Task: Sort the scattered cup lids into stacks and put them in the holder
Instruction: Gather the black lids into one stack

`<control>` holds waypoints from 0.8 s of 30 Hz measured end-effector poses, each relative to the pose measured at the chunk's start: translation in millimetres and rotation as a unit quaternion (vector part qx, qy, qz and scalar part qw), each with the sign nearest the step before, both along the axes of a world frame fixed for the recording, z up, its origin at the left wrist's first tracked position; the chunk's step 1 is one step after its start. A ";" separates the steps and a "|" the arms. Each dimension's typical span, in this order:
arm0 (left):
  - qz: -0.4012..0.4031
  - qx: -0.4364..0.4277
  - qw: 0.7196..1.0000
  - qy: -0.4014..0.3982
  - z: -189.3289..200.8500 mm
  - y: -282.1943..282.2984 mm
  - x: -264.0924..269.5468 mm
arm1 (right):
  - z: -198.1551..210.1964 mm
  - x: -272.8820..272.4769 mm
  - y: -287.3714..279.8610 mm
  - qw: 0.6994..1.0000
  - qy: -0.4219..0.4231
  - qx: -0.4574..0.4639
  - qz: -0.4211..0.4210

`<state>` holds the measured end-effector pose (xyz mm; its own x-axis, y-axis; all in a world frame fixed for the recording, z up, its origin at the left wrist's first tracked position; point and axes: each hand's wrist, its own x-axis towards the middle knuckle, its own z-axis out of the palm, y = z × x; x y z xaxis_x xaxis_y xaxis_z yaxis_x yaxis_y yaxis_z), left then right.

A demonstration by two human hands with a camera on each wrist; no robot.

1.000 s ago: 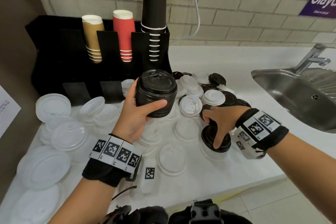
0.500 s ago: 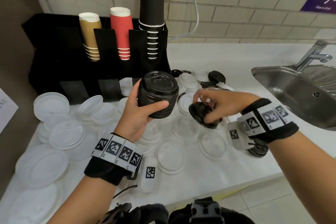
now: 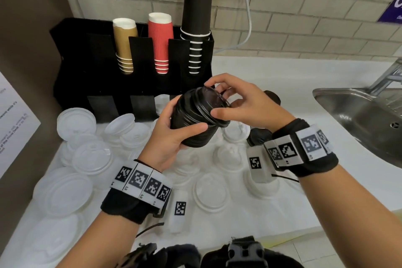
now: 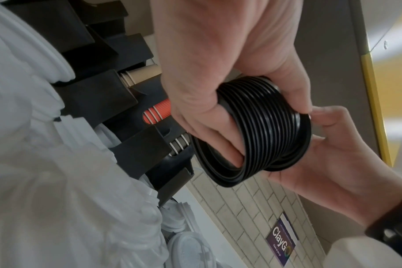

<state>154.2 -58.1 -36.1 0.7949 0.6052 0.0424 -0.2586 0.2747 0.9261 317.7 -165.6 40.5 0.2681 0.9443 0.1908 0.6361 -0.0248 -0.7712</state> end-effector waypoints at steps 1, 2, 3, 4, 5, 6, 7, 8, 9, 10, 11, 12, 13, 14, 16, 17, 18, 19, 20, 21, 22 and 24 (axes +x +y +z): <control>0.001 0.006 1.000 0.003 0.7 -0.6 -0.1 | -0.4 -1.0 1.5 1.000 -0.010 -0.002 0.001; 0.004 0.013 1.000 0.005 1.1 -1.3 0.0 | -0.4 -2.4 3.0 1.000 -0.019 -0.002 0.004; 0.008 0.020 1.000 0.007 1.4 -1.8 0.2 | -0.3 -3.9 4.7 1.000 -0.027 0.000 0.006; 0.013 0.027 0.999 0.009 1.7 -2.0 0.5 | 0.0 -5.1 6.5 0.999 -0.034 0.003 0.008; 0.019 0.034 0.999 0.011 1.8 -2.1 0.8 | 0.1 -5.9 8.4 0.999 -0.042 0.007 0.008; 0.024 0.040 0.999 0.014 1.8 -1.9 1.0 | 0.4 -6.3 9.9 0.999 -0.049 0.011 0.007; 0.027 0.044 0.999 0.016 1.5 -1.5 1.1 | 0.8 -6.5 11.1 0.998 -0.055 0.015 0.007; 0.027 0.045 0.998 0.018 1.0 -0.8 1.3 | 1.5 -6.9 11.8 0.998 -0.061 0.018 0.008; 0.026 0.044 0.998 0.019 0.5 0.1 1.6 | 2.5 -7.2 12.3 0.998 -0.066 0.018 0.009; 0.024 0.044 0.999 0.019 -0.1 1.1 1.7 | 3.9 -7.4 12.5 0.997 -0.070 0.016 0.011; 0.021 0.046 0.999 0.019 -0.7 2.0 1.8 | 5.4 -7.4 12.8 0.997 -0.072 0.012 0.016; 0.017 0.049 0.998 0.019 -0.9 2.6 1.7 | 7.2 -7.2 12.9 0.997 -0.072 0.006 0.023; 0.014 0.053 0.998 0.019 -1.0 2.9 1.4 | 8.6 -6.9 13.1 0.997 -0.072 -0.001 0.031; 0.010 0.054 0.998 0.017 -1.0 3.0 0.9 | 10.2 -6.3 13.0 0.997 -0.071 -0.007 0.038; 0.003 0.052 0.999 0.012 -0.7 3.2 0.1 | 12.1 -5.2 12.9 0.997 -0.066 -0.014 0.047; 0.001 0.050 0.999 0.010 -0.6 3.4 -0.3 | 12.5 -5.2 12.8 0.997 -0.065 -0.016 0.049; 0.000 0.050 0.999 0.008 -0.5 3.6 -0.4 | 12.5 -5.2 12.5 0.997 -0.064 -0.017 0.049; 0.001 0.050 0.999 0.007 -0.7 3.7 -0.4 | 12.2 -5.3 12.3 0.997 -0.064 -0.017 0.049; 0.002 0.051 0.999 0.006 -1.1 3.7 -0.5 | 11.8 -5.4 12.0 0.997 -0.064 -0.017 0.047; 0.002 0.052 0.999 0.005 -1.7 3.4 -0.3 | 11.5 -5.7 11.9 0.997 -0.063 -0.017 0.046; 0.003 0.051 0.999 0.004 -2.2 3.0 -0.2 | 11.0 -6.1 11.8 0.997 -0.062 -0.017 0.045; 0.004 0.046 0.999 0.001 -2.5 1.5 0.2 | 10.3 -6.8 12.1 0.996 -0.072 -0.015 0.042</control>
<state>154.4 -56.5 -38.5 0.7903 0.6052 0.0955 -0.2576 0.1868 0.9480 310.9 -153.5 50.8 0.1604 0.9681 0.1925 0.7405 0.0109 -0.6720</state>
